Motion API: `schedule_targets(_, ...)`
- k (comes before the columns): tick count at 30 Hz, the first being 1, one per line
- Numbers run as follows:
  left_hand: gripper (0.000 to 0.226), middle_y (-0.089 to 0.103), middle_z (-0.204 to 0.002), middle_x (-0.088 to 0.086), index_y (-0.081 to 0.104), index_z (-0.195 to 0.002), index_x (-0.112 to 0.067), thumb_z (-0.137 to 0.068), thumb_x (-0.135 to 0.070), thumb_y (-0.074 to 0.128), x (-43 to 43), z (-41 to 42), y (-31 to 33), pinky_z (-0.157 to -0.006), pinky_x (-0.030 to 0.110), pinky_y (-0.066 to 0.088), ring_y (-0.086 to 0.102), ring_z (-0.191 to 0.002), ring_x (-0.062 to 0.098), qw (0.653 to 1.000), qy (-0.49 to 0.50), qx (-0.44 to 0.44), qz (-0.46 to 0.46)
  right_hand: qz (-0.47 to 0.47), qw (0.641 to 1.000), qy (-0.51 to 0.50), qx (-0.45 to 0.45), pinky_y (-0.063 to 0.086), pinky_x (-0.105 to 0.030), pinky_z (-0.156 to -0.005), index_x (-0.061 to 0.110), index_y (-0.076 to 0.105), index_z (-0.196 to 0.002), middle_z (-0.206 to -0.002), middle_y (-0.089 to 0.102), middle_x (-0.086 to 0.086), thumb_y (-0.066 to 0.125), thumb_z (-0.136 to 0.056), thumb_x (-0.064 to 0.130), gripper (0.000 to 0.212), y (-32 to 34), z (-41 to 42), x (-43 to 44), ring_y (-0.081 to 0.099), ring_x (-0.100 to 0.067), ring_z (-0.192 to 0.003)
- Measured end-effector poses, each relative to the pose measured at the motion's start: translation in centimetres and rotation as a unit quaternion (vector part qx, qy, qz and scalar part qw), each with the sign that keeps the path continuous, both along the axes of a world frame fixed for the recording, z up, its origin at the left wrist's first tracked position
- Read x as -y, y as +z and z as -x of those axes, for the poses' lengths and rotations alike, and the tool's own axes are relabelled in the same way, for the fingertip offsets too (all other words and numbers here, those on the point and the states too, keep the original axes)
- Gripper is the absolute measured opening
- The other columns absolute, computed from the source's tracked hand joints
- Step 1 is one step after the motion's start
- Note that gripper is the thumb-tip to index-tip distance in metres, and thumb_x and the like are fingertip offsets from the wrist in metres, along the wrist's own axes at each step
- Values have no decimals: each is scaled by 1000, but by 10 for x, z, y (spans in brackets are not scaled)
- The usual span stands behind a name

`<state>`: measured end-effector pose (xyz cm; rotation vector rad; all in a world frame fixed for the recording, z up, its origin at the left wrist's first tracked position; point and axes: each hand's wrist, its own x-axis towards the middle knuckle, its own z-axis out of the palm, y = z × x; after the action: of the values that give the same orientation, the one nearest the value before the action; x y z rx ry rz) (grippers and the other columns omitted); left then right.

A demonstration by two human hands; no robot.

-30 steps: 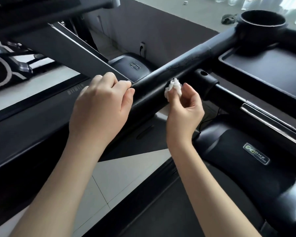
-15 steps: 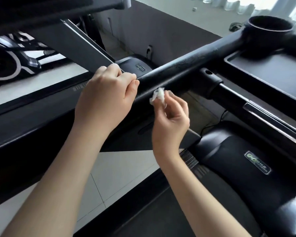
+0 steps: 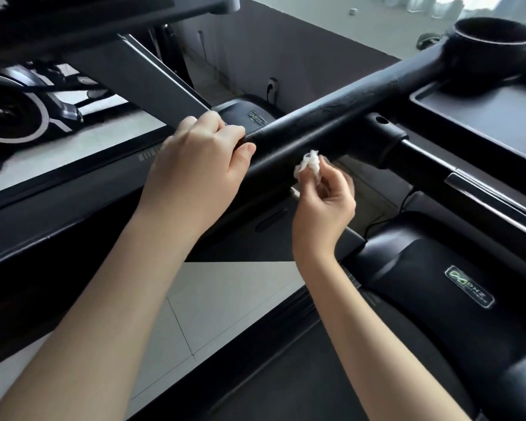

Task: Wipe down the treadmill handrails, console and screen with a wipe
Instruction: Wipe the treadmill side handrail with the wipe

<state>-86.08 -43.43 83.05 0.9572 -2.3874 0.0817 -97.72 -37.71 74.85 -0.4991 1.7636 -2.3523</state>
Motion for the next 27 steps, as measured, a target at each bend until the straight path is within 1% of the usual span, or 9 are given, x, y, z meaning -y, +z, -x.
schedule_targets(2,62,59,-101,16,65,-111,-4,-88,-48,27,-9,-13,-5,-77,48,44,53,-97,38,999,35,20,19,-1,1000,-3,11,47,-16,-82,25,67,-80,-105,62,-6,67,-88,1,24,-4,-10,0,63,-14,-103)
schedule_targets(5,55,60,-99,19,63,-117,-2,-90,-43,37,-19,-32,-15,-71,49,44,55,-90,41,994,85,40,59,-4,1000,23,-11,47,-17,-87,20,67,-81,-103,60,-1,65,-88,0,21,-8,-30,-6,60,0,-101)
schedule_targets(7,54,61,-98,19,62,-120,-2,-91,-41,40,-20,-36,-19,-70,48,45,56,-88,41,993,86,39,69,-9,999,19,-47,44,-11,-83,14,70,-87,-103,60,-2,66,-88,0,15,-7,-25,-6,58,6,-97)
schedule_targets(9,53,61,-97,19,63,-120,-2,-91,-40,41,-19,-35,-19,-70,48,45,56,-86,41,994,82,29,70,-6,999,-3,-48,42,-8,-80,10,72,-94,-103,61,-4,66,-88,1,13,-5,-12,-2,58,5,-96)
schedule_targets(12,52,61,-97,18,63,-120,-3,-91,-40,42,-20,-35,-20,-70,48,45,56,-85,41,993,90,22,71,15,1000,-12,10,44,-10,-81,17,71,-88,-106,61,-5,65,-91,5,13,-4,-12,2,60,-3,-101)
schedule_targets(18,53,62,-95,17,64,-119,-4,-90,-40,41,-22,-33,-20,-70,47,46,57,-85,40,994,92,8,63,-17,995,13,-97,43,-12,-86,0,72,-96,-102,59,-1,65,-87,3,12,-15,-32,-5,59,0,-102)
schedule_targets(22,54,62,-96,17,64,-120,-3,-90,-41,40,-22,-33,-19,-72,47,46,57,-87,40,994,96,10,57,4,998,-25,-58,41,-7,-79,13,71,-90,-99,59,-1,65,-89,2,12,-9,-21,1,58,4,-97)
schedule_targets(24,54,62,-96,18,64,-119,-2,-89,-41,40,-22,-33,-19,-72,47,47,57,-86,40,994,95,8,55,-4,998,-15,-67,42,-11,-83,13,71,-88,-96,58,2,65,-89,4,11,-10,-34,-1,58,6,-98)
schedule_targets(27,60,63,-102,19,60,-124,2,-88,-42,39,-23,-35,-15,-76,49,48,58,-91,41,997,76,7,27,-8,992,18,-123,47,-22,-88,0,72,-94,-97,57,5,65,-88,4,10,-16,-41,-7,59,-2,-104)
